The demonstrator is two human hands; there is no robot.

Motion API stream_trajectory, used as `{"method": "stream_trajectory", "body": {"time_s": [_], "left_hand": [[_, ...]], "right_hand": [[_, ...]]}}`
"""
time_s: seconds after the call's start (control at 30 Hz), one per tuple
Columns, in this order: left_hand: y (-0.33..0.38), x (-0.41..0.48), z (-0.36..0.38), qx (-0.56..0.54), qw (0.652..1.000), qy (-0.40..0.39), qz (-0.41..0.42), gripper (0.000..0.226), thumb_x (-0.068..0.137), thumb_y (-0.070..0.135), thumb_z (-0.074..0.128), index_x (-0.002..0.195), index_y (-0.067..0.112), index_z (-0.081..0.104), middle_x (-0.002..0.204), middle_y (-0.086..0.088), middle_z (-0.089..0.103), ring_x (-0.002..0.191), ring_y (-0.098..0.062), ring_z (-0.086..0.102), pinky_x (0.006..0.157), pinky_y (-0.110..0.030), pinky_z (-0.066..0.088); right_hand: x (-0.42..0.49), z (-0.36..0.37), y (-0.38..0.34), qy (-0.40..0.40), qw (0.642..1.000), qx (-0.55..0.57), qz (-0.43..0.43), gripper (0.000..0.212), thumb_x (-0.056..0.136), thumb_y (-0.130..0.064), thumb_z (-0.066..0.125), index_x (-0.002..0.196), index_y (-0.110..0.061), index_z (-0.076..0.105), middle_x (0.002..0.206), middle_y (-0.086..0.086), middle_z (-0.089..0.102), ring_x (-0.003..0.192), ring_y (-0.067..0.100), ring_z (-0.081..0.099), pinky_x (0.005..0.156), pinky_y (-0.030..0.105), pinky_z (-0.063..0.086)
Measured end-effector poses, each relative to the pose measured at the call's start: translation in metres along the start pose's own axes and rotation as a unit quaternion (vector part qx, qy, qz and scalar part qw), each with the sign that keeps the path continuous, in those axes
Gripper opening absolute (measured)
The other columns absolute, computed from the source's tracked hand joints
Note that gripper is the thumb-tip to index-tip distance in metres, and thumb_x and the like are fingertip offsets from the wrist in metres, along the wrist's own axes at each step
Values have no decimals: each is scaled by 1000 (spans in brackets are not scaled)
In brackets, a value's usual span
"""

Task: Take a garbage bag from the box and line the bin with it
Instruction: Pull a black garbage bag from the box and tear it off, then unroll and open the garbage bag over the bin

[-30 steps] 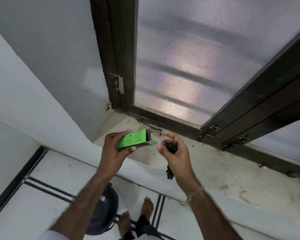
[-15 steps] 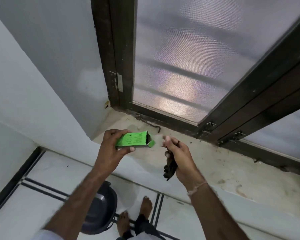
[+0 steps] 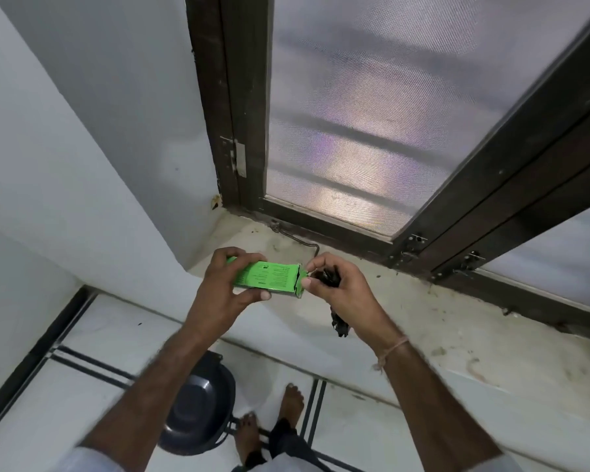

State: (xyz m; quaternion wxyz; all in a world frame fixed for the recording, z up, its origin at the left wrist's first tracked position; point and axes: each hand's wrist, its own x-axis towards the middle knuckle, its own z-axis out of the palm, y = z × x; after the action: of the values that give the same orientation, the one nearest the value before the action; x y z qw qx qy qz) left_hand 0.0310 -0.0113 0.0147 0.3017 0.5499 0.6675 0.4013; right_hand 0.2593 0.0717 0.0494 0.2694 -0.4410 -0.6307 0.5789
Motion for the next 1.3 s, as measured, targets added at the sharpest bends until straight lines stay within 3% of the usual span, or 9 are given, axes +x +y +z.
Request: {"method": "stream_trajectory", "body": {"time_s": [0.13, 0.4, 0.57, 0.77, 0.9, 1.0, 1.13, 1.2, 1.3], "left_hand": [[2, -2, 0, 3, 1000, -2, 3, 57, 69, 46, 81, 124, 38, 66, 124, 9, 41, 121, -14, 54, 97, -31, 52], [4, -2, 7, 32, 999, 5, 4, 57, 70, 49, 79, 124, 40, 65, 126, 10, 41, 124, -17, 50, 98, -28, 48], [5, 0, 18, 38, 999, 16, -15, 56, 71, 47, 77, 125, 38, 66, 128, 7, 42, 125, -19, 49, 100, -34, 49], [-7, 17, 24, 70, 996, 34, -37, 56, 72, 36, 82, 126, 32, 67, 136, -1, 42, 129, -24, 46, 101, -34, 46], [-19, 42, 26, 140, 988, 16, -67, 62, 68, 25, 90, 126, 28, 68, 151, -10, 38, 136, -33, 43, 107, -50, 45], [-22, 46, 25, 169, 983, -6, -67, 69, 70, 30, 89, 134, 30, 64, 160, -13, 31, 142, -37, 37, 113, -52, 37], [-16, 32, 22, 280, 959, -4, -52, 97, 66, 55, 85, 151, 35, 44, 167, -13, 19, 153, -39, 15, 116, -62, 22], [-7, 16, 26, 311, 948, 50, -43, 99, 67, 65, 80, 150, 26, 44, 158, -14, 33, 144, -39, 30, 108, -59, 33], [18, -18, 33, 173, 975, 122, -64, 56, 87, 63, 61, 124, 21, 55, 121, 0, 56, 108, -21, 56, 85, -44, 50]], "right_hand": [[2, -1, -3, -12, 1000, -23, 2, 12, 94, -12, 74, 85, -11, 66, 63, -12, 55, 56, 7, 42, 52, 18, 37], [3, 4, 5, 7, 999, 2, 41, 19, 101, -20, 66, 91, -4, 63, 61, -1, 53, 48, 4, 43, 47, 16, 37], [1, 15, 13, 70, 996, 50, 34, 3, 100, -12, 66, 99, -13, 64, 77, -5, 65, 63, 5, 59, 59, 18, 48], [9, 24, 31, 100, 989, 86, 63, 18, 94, 2, 70, 109, -7, 69, 101, 3, 74, 71, 2, 64, 70, 20, 56], [27, 23, 45, 72, 991, 67, 93, 19, 94, 2, 70, 108, -10, 73, 103, -1, 74, 78, -6, 67, 70, 17, 54], [34, 22, 57, 65, 991, 49, 107, 19, 94, -4, 72, 103, -21, 74, 100, -2, 74, 83, 3, 66, 72, 19, 53], [21, 22, 51, 85, 985, 74, 132, 16, 99, -21, 69, 112, -13, 72, 90, 2, 71, 72, 5, 62, 69, 20, 53], [8, 26, 43, 74, 982, 105, 136, 22, 102, -31, 63, 113, -14, 72, 96, 9, 73, 74, 7, 63, 73, 28, 55], [-10, 44, 25, 55, 978, 152, 133, 33, 105, -37, 53, 119, -12, 71, 103, 10, 75, 84, 15, 66, 76, 33, 56]]}}
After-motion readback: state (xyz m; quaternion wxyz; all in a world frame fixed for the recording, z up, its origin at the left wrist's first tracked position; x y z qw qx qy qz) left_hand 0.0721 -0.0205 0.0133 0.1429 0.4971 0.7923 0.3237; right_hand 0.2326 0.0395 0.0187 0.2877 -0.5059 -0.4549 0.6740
